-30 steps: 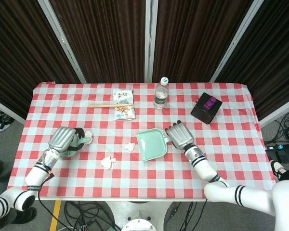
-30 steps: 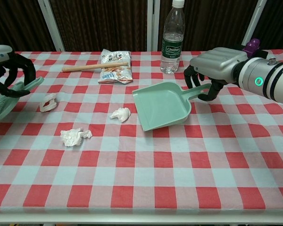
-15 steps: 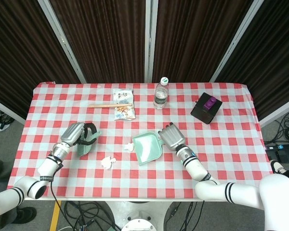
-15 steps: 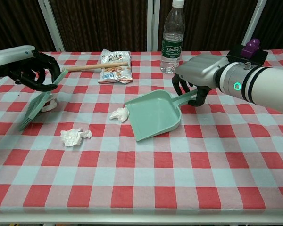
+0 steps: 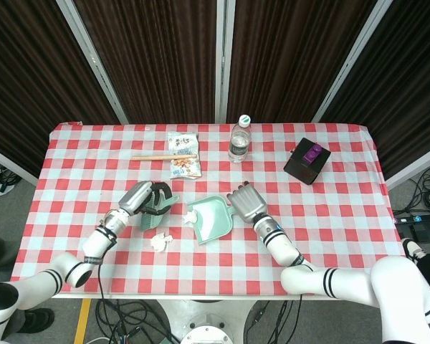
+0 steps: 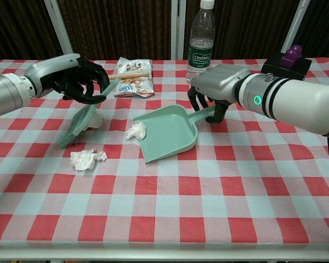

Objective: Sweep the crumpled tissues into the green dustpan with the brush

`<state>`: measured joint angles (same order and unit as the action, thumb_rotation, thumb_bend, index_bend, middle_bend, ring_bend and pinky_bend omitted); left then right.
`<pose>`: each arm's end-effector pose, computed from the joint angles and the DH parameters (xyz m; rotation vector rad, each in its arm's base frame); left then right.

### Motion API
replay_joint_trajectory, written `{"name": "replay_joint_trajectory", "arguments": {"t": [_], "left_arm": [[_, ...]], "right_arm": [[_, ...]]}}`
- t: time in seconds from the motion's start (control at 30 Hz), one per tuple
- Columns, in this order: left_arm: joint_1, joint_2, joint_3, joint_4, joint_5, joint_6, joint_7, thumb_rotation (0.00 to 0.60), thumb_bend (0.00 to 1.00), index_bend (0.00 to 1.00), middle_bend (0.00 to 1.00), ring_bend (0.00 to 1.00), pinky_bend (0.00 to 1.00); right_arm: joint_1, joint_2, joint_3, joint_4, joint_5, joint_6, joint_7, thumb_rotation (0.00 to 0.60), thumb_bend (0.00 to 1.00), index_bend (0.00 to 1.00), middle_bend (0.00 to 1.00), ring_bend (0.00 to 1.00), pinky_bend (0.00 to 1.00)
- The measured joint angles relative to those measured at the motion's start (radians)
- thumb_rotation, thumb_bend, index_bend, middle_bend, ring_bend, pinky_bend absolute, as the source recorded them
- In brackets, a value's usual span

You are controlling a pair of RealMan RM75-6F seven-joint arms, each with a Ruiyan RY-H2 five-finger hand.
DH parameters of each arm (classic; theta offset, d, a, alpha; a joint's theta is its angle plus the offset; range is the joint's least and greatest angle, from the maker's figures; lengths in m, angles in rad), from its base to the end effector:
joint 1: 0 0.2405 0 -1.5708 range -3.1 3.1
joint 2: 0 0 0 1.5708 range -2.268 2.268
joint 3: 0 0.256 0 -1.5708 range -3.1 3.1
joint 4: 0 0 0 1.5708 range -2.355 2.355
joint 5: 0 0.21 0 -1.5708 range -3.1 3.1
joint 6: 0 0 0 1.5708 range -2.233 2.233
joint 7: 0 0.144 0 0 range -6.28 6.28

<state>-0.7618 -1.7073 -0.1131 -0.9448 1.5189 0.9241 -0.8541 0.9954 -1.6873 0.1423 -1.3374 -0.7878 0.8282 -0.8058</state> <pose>-0.1925 0.3782 -0.0391 -1.6957 -1.5902 -1.3495 -0.1032 -0.3693 -0.0724 2.0945 -0.6318 0.5730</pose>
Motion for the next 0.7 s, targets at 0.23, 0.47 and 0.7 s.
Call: {"name": "replay_joint_trajectory", "arguments": {"t": [0.23,0.47,0.7], "left_arm": [[-0.026,0.004,0.001,-0.047,0.016,0.002,-0.107,0.6,0.46,0.54,0.52,0.64,0.88],[-0.033,0.062,0.002,-0.14,0.029,0.038,-0.136,0.6,0.46,0.54,0.52,0.64,0.88],[0.013,0.119,-0.001,-0.243,-0.023,0.072,-0.016,0.6,0.48,0.54,0.52,0.64,0.88]], "right_arm": [[0.007,-0.014,0.005,0.043,-0.021,-0.028,0.072,0.6,0.52,0.67,0.57,0.36,0.28],[0.021,-0.034,0.014,0.096,-0.063,-0.068,0.15,0.6,0.54,0.68,0.57,0.36,0.28],[0.038,-0.034,0.008,0.142,-0.131,-0.105,0.199,0.6,0.54,0.68,0.57,0.36,0.27]]}}
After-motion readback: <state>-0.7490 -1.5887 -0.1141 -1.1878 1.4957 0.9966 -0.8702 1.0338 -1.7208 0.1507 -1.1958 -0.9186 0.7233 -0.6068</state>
